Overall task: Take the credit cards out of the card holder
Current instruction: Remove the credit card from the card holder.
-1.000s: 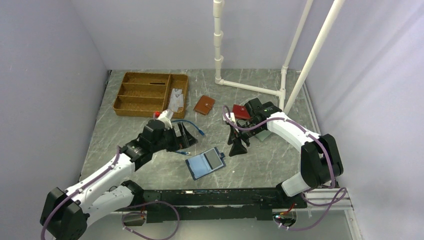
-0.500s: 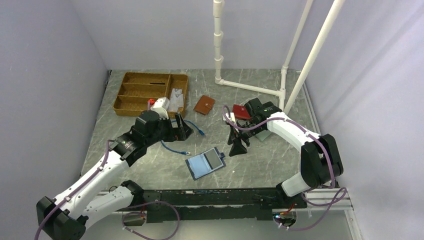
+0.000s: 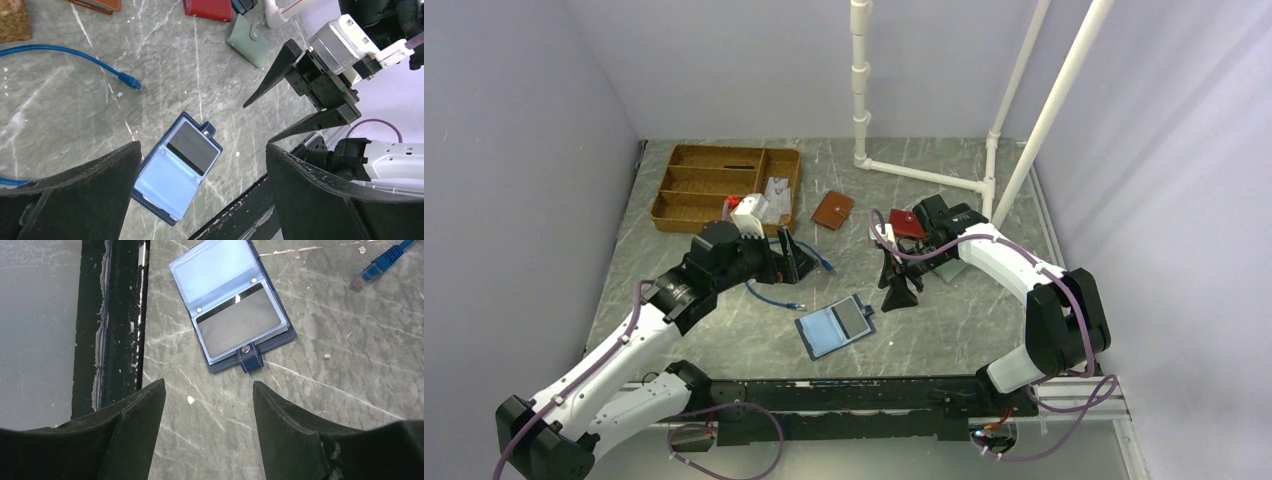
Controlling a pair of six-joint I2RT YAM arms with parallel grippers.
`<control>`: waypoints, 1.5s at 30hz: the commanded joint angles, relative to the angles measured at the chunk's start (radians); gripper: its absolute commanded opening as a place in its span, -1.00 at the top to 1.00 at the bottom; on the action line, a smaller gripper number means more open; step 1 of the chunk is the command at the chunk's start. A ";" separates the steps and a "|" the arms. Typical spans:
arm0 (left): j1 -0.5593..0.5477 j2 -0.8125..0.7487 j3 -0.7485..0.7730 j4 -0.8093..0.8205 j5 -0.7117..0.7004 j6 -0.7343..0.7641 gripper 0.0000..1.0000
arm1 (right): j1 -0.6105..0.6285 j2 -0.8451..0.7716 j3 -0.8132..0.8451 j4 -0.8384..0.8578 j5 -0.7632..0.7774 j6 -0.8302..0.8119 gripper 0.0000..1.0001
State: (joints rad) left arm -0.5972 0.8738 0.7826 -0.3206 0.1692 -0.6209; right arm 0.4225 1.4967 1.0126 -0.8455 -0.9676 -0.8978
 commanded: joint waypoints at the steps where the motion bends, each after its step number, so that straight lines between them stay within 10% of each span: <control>1: -0.002 -0.006 -0.023 0.096 0.044 -0.009 -0.98 | 0.004 -0.019 0.039 -0.007 -0.036 -0.016 -0.34; 45: -0.054 0.148 -0.349 0.488 0.131 -0.336 -0.92 | 0.005 0.002 0.008 0.086 -0.034 0.101 -0.34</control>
State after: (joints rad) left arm -0.6411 1.0130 0.4423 0.1158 0.3202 -0.9482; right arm 0.4225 1.4982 1.0161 -0.8024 -0.9745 -0.8162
